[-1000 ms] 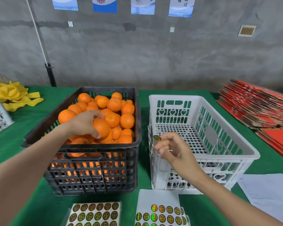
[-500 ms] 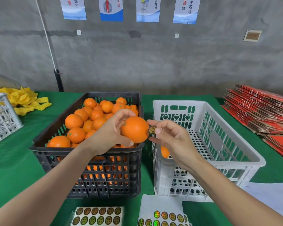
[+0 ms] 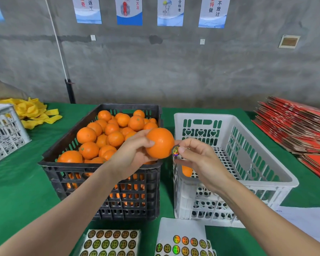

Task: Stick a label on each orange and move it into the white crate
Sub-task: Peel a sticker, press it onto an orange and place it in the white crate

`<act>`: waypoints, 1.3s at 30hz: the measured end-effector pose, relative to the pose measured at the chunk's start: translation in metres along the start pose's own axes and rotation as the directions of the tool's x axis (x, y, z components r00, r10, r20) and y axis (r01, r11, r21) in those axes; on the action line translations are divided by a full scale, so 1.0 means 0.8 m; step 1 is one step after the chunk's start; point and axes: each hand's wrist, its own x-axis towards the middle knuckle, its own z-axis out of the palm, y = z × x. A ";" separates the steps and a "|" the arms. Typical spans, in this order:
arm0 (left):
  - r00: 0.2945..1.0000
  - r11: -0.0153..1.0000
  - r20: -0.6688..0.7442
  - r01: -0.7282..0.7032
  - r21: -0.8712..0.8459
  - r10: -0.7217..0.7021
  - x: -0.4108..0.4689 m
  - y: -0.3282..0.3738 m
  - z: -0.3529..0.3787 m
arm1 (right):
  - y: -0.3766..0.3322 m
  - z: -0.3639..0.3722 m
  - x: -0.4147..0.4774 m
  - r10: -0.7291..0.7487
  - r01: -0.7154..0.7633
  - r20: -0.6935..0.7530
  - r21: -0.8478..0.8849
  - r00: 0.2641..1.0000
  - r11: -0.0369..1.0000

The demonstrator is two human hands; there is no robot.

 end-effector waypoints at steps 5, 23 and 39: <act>0.999 1.000 0.039 0.022 0.002 -0.022 -0.004 -0.010 0.012 | -0.012 0.003 -0.002 -0.057 0.049 -0.034 -0.195 0.998 0.980; 0.994 0.985 0.028 0.110 -0.136 -0.107 -0.014 -0.017 0.030 | -0.030 -0.002 -0.006 -0.063 0.055 0.004 -0.536 0.998 0.843; 0.987 0.973 0.029 0.160 -0.168 -0.158 -0.011 -0.017 0.031 | -0.021 -0.020 0.004 -0.055 0.024 -0.060 -0.425 0.997 0.905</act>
